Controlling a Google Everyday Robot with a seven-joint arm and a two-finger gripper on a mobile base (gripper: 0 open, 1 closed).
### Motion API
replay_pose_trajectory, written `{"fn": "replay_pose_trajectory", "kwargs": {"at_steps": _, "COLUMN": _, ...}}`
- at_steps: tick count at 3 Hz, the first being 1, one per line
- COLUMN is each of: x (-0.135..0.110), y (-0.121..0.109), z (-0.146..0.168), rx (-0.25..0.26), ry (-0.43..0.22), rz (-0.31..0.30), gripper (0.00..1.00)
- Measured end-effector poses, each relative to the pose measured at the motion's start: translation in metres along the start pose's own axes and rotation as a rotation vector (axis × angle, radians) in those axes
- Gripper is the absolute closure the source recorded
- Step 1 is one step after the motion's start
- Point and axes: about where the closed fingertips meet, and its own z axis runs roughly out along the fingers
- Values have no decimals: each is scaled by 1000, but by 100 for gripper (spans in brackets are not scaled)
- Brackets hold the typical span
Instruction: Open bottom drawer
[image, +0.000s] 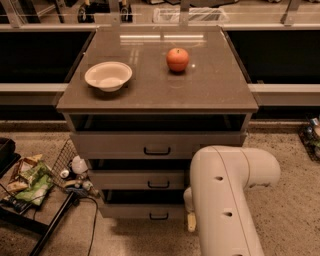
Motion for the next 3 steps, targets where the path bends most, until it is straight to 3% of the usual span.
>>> {"fn": "replay_pose_trajectory", "kwargs": {"at_steps": 1, "x": 1, "y": 9, "z": 5, "rx": -35, "ry": 7, "rz": 14, "gripper": 0}}
{"fn": "replay_pose_trajectory", "kwargs": {"at_steps": 3, "x": 30, "y": 66, "z": 2, "rx": -261, "ry": 97, "rz": 124, "gripper": 41}}
